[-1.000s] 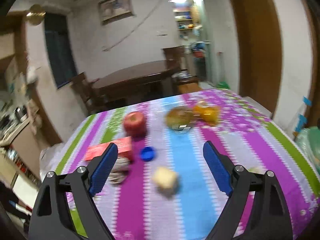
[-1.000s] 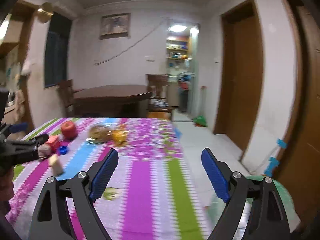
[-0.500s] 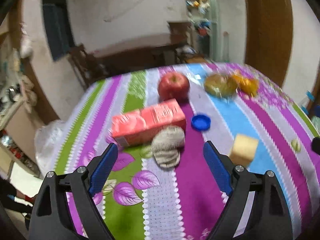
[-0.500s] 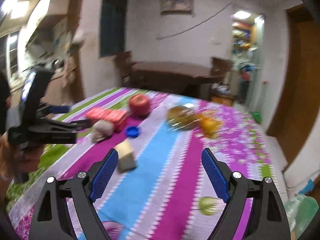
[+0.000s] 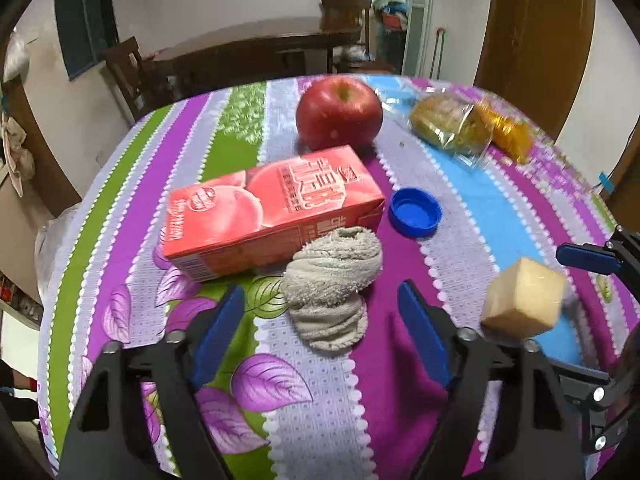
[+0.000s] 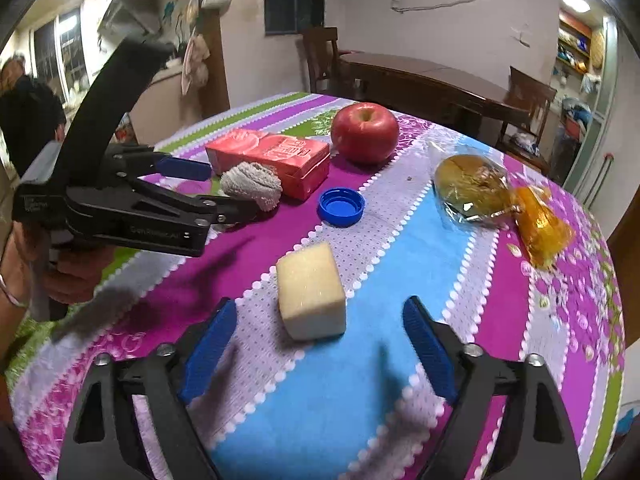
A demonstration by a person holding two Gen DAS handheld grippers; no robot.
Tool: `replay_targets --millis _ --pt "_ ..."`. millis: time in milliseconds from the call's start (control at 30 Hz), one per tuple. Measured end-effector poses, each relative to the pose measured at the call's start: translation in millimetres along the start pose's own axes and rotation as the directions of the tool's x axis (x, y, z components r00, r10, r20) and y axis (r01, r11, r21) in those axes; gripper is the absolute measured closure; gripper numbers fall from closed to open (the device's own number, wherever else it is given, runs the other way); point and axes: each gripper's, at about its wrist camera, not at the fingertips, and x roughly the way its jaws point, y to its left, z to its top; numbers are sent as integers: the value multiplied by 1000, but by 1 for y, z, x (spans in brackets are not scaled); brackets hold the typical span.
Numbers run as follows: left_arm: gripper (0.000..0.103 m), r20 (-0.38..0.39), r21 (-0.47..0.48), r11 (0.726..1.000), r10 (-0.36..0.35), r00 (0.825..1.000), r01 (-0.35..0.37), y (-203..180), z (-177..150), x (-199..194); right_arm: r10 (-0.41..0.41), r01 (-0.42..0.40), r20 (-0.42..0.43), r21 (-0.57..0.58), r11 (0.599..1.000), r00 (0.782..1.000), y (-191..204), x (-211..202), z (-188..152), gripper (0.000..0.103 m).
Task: Collect trash
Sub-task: 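Grasp the cream sponge block with the right tool while the left grasps the grey yarn ball, then lift the yarn ball and sponge block and carry both over the green bin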
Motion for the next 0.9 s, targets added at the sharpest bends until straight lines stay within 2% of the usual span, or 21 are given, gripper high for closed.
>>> replay_targets --millis 67,100,133,167,200,267,467,667,900 --pt "49 -43 -8 1000 -16 999 16 0 1 10 6 -6 -20 -18 1000 1000 2 9 2 38" --pt "51 -51 -14 1000 -18 999 18 1 1 12 7 -8 -25 -21 1000 1000 2 11 2 42" --pt "54 -42 -15 1000 -17 999 16 1 1 12 12 -13 -32 -24 1000 999 2 12 1 60" --pt "62 -41 -20 1000 -17 999 16 1 1 12 12 -13 -48 -27 1000 999 2 16 0 69" --pt "71 -43 -27 1000 -16 999 15 2 1 11 1 -2 -49 -29 1000 999 2 16 -1 69" --pt "73 -45 -48 998 -32 999 29 4 0 6 5 -5 -44 -12 1000 999 1 13 -3 71" --pt "74 4 -64 997 36 999 -36 1 -9 -25 6 -6 -14 38 999 1000 0 -16 -8 71" --pt "74 59 -55 993 108 992 -105 -16 -25 -65 -2 2 2 117 993 1000 0 -52 -17 71" --pt "74 140 -4 988 154 978 -155 -64 -33 -104 -57 53 20 167 985 998 -2 -97 -37 71"
